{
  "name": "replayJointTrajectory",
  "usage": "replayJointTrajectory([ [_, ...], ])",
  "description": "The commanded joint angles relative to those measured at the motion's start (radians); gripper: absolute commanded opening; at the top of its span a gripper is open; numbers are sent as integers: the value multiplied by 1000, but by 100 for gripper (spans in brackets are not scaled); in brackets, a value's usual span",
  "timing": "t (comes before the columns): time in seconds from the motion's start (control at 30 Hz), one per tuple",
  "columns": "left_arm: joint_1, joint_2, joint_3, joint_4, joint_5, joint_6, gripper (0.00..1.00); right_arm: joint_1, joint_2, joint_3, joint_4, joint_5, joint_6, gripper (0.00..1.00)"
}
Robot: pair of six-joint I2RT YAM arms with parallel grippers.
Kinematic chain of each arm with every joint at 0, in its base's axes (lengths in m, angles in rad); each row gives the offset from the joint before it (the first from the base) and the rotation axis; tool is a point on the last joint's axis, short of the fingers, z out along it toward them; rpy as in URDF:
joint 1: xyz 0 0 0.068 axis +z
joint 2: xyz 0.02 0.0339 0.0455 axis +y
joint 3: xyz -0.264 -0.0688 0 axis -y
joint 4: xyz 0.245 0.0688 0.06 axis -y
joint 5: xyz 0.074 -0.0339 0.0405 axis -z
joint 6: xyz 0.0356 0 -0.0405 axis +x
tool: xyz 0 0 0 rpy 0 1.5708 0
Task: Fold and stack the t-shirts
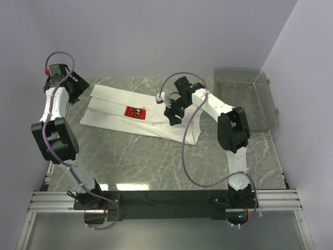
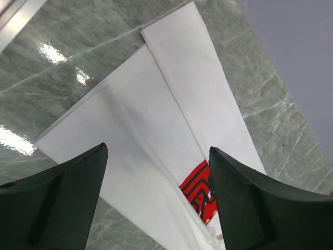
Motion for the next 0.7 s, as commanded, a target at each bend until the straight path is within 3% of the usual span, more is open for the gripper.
replayJointTrajectory([
  [0.0,14,-124,-115,59,1,77,85,32,6,10,109,107,-7,64],
  [0.3,63,-338,-416,112,79,53,86,57,76,35,138,193,35,62],
  [0.57,86,-413,-483,106,97,50,86,86,136,83,158,273,73,57],
  [0.67,90,-422,-487,105,103,47,86,86,145,95,157,294,87,50],
])
